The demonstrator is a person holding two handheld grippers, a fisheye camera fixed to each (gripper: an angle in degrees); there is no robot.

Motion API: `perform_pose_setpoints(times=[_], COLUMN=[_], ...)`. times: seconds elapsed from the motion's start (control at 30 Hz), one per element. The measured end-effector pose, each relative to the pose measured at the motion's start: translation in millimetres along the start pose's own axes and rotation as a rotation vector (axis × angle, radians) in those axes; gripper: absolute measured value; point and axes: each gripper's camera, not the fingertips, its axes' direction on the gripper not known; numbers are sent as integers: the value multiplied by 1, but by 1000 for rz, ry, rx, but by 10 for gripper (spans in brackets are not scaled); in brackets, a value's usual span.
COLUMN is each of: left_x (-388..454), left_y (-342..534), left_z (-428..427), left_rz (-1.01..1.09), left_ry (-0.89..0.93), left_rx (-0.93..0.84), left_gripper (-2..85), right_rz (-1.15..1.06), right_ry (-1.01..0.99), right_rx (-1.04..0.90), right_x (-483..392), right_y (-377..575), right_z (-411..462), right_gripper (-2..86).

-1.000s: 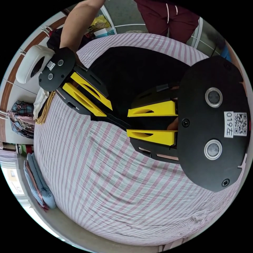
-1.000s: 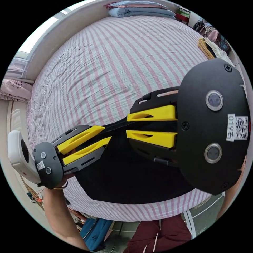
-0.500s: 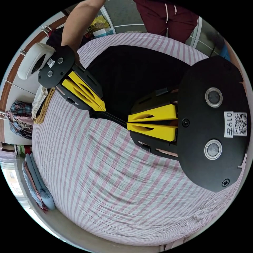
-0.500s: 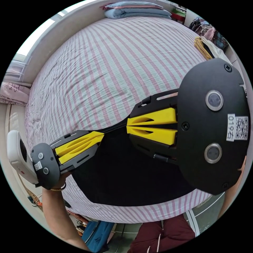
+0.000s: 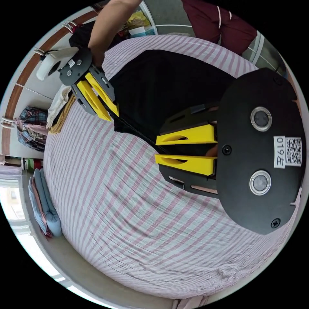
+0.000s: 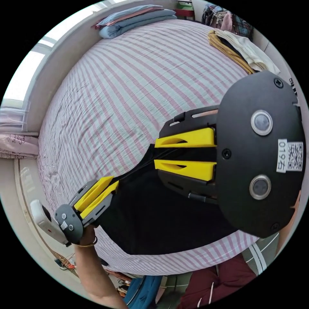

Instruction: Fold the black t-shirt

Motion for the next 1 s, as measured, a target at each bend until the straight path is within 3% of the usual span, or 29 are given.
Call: perform_pose_setpoints(times=[0.27, 0.63, 1.0], left_x=[3, 15, 29], left_y=[70, 109, 162], left_z=[5, 16, 45], left_rz=[-39, -48, -63], left_ry=[-24, -49, -74], left_rx=[-40, -34, -55], left_gripper=[7, 6, 7], right_rz=[-88, -110, -11], right_ry=[58, 48, 42], right_rx=[-96, -143, -114], right_x=[-13, -26, -32], right_y=[25, 28, 55], right_z=[17, 41, 63], right_gripper=[69, -6, 48])
